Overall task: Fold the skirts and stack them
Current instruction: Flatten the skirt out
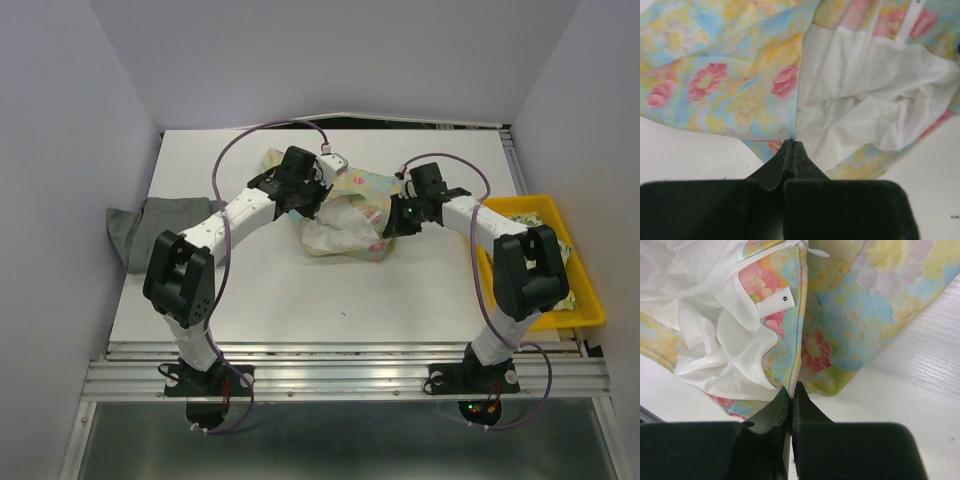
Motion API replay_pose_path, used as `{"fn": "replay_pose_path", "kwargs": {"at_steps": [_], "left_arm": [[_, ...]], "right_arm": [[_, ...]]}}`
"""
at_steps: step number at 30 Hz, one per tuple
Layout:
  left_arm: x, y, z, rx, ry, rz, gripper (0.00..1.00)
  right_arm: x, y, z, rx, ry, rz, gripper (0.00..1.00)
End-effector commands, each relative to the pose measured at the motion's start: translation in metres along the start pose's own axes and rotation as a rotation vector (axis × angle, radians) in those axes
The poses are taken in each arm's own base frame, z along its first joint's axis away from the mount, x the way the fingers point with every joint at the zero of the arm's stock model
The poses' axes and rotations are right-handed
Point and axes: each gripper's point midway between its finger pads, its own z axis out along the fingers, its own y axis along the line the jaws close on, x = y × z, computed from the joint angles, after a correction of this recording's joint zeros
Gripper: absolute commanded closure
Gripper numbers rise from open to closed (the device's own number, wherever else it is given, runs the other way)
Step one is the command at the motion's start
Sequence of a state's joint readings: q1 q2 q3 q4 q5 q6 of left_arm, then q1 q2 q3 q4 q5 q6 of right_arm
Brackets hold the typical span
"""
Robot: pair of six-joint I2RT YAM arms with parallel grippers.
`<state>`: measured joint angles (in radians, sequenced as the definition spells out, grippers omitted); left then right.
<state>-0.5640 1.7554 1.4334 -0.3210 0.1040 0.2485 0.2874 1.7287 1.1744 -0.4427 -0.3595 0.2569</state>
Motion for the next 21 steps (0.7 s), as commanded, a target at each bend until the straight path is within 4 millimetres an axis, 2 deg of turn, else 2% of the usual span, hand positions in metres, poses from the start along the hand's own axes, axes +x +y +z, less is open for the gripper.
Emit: {"fn": "replay_pose_path", "kwargs": {"at_steps": [1,3,6,8,9,10,11,12,13,14,16,17,18,21], "left_arm": [[-0.002,-0.038,-0.026,0.276,-0.054,-0.054,1.00],[-0.001,-0.036,-0.030,0.286,-0.050,-0.074,1.00],[0.017,-0.016,-0.031,0.242,-0.003,-0.120,1.00],[0.042,0.010,-0.029,0.132,0.061,-0.128,1.00],[0.048,0.021,-0.030,0.083,0.074,-0.127,1.00],[0.050,0.043,-0.037,-0.010,0.070,-0.116,1.00],[0.054,0.055,-0.041,-0.071,0.074,-0.112,1.00],[0.051,0.066,-0.047,-0.126,0.060,-0.105,1.00],[0.039,0.084,-0.061,-0.222,0.018,-0.096,1.00],[0.031,0.102,-0.073,-0.302,-0.010,-0.100,1.00],[0.008,0.122,-0.094,-0.391,-0.094,-0.122,1.00],[0.001,0.130,-0.101,-0.423,-0.115,-0.131,1.00],[-0.016,0.138,-0.112,-0.454,-0.159,-0.138,1.00],[-0.052,0.150,-0.132,-0.502,-0.254,-0.145,1.00]], "right_arm": [[-0.013,0.003,-0.010,-0.009,-0.040,-0.040,0.99],[-0.010,-0.001,-0.009,0.010,-0.036,-0.048,0.99],[-0.007,-0.017,-0.009,0.088,-0.030,-0.074,0.99],[-0.002,-0.034,-0.011,0.171,-0.003,-0.106,0.99],[-0.001,-0.039,-0.012,0.197,0.005,-0.117,0.99],[-0.002,-0.050,-0.016,0.261,0.004,-0.130,0.99],[-0.006,-0.056,-0.020,0.297,-0.002,-0.167,0.99],[-0.009,-0.061,-0.024,0.329,-0.012,-0.191,0.99],[-0.017,-0.072,-0.032,0.404,-0.035,-0.213,0.99],[-0.027,-0.074,-0.039,0.434,-0.060,-0.244,0.99],[-0.043,-0.085,-0.051,0.507,-0.089,-0.280,0.99],[-0.051,-0.086,-0.054,0.526,-0.102,-0.293,0.99],[-0.071,-0.081,-0.063,0.536,-0.145,-0.322,0.99],[-0.106,-0.078,-0.075,0.584,-0.210,-0.357,0.99]]}}
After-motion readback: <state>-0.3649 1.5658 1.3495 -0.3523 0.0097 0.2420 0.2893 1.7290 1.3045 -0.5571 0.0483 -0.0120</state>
